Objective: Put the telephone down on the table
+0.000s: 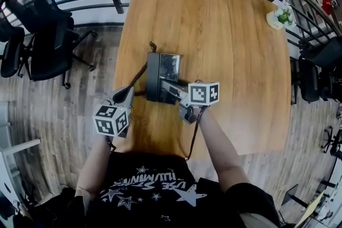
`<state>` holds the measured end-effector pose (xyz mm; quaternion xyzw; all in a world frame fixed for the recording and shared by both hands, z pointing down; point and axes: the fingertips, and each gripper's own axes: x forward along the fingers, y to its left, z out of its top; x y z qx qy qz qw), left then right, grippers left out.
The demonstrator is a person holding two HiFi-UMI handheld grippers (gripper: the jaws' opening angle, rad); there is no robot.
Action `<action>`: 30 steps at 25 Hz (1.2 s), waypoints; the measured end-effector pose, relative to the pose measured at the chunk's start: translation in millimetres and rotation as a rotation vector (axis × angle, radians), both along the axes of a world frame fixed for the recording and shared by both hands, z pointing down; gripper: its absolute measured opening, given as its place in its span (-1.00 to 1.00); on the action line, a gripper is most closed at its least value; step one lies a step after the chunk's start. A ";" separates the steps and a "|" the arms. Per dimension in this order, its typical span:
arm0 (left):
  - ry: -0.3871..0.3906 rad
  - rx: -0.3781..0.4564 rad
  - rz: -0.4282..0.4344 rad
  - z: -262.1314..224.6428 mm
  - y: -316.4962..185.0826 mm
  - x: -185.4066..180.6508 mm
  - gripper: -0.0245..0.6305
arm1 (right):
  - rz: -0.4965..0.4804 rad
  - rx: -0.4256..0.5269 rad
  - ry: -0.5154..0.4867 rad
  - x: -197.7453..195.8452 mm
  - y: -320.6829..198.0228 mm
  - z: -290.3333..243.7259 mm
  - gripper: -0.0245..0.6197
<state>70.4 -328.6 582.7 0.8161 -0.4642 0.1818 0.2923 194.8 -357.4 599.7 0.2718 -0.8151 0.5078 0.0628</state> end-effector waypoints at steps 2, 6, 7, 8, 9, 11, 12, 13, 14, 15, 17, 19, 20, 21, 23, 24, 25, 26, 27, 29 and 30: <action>-0.002 0.001 0.008 0.1 1.8 2.8 -0.92 | 0.001 0.017 0.033 2.1 -0.5 1.1 -0.34; -0.005 -0.002 0.015 1.0 6.0 5.2 -0.92 | -0.005 0.033 0.094 8.5 -2.0 6.6 -0.24; -0.002 -0.003 0.015 1.0 7.4 4.4 -0.92 | -0.005 0.033 0.102 9.5 -2.3 8.1 -0.20; 0.000 -0.004 0.016 0.8 9.0 3.7 -0.92 | -0.005 0.028 0.108 10.7 -2.2 9.9 -0.17; 0.002 -0.004 0.020 0.3 10.7 3.5 -0.92 | -0.004 0.020 0.111 11.9 -1.9 12.1 -0.14; 0.001 -0.003 0.031 0.0 14.1 4.1 -0.92 | -0.002 0.006 0.114 13.9 -1.4 15.6 -0.12; -0.001 -0.002 0.033 0.2 15.6 4.6 -0.92 | -0.001 0.002 0.117 15.1 -1.3 17.1 -0.10; -0.001 -0.003 0.032 0.7 16.9 5.0 -0.92 | -0.001 -0.001 0.121 16.4 -1.1 18.7 -0.09; 0.000 -0.004 0.029 1.3 18.1 5.2 -0.92 | 0.000 -0.002 0.124 17.7 -0.9 20.1 -0.08; 0.000 -0.004 0.026 1.9 19.2 5.3 -0.92 | 0.000 -0.001 0.128 18.5 -0.8 21.3 -0.07; 0.000 -0.004 0.024 2.7 20.7 4.9 -0.92 | -0.001 0.003 0.135 18.7 -1.0 23.1 -0.06; -0.002 -0.003 0.024 2.9 21.5 4.2 -0.92 | -0.001 0.006 0.137 17.6 -1.6 22.5 -0.06; -0.002 -0.003 0.024 2.7 21.7 4.2 -0.92 | 0.000 0.008 0.137 17.3 -2.1 21.6 -0.06; -0.001 -0.003 0.022 2.3 21.8 4.5 -0.92 | 0.002 0.010 0.137 17.4 -2.6 20.7 -0.06; 0.002 -0.005 0.020 1.8 22.8 6.0 -0.92 | 0.011 0.012 0.139 18.5 -3.1 19.8 -0.06; 0.004 -0.006 0.021 1.7 24.0 7.0 -0.92 | 0.017 0.012 0.141 19.3 -2.8 20.1 -0.06; 0.005 -0.006 0.023 1.7 25.4 7.8 -0.92 | 0.024 0.012 0.145 20.1 -2.2 20.6 -0.05; 0.006 -0.005 0.025 1.5 26.9 8.1 -0.92 | 0.032 0.012 0.150 20.9 -1.7 21.1 -0.05; 0.006 -0.003 0.027 1.0 28.1 7.4 -0.92 | 0.041 0.013 0.155 21.3 -1.5 21.4 -0.05; 0.006 0.001 0.029 -1.3 29.4 4.0 -0.92 | 0.064 0.014 0.167 21.8 -1.5 21.2 -0.04; 0.006 0.004 0.028 -2.9 29.5 1.8 -0.92 | 0.078 0.014 0.175 22.5 -1.5 20.7 -0.04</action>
